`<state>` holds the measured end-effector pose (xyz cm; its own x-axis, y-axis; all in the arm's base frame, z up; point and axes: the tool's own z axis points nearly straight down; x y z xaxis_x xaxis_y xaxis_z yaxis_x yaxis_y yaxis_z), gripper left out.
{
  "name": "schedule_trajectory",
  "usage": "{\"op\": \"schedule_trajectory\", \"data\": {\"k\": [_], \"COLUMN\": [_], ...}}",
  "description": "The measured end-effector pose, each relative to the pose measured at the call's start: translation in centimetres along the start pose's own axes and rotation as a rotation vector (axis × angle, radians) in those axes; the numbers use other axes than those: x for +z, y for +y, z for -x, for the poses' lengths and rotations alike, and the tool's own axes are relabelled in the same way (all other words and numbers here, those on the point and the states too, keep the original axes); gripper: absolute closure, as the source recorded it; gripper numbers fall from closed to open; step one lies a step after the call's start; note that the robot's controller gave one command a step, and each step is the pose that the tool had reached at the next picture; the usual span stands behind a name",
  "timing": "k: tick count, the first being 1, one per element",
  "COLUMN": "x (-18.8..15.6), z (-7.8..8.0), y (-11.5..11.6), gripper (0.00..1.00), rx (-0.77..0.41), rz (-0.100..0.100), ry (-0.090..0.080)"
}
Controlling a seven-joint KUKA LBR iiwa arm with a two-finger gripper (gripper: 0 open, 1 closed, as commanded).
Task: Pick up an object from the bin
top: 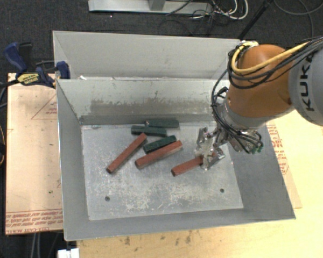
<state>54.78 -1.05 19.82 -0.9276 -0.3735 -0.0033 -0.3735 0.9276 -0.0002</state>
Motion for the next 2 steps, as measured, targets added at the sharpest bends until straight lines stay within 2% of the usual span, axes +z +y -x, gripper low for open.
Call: {"op": "schedule_trajectory", "data": {"k": [1, 2], "x": [0.0, -2.5], "z": [0.0, -0.3], "y": [0.0, -0.6], "gripper": [1.00, 1.00], "rx": [-0.001, -0.105], "rz": [0.000, 0.003], "ry": [0.000, 0.004]}}
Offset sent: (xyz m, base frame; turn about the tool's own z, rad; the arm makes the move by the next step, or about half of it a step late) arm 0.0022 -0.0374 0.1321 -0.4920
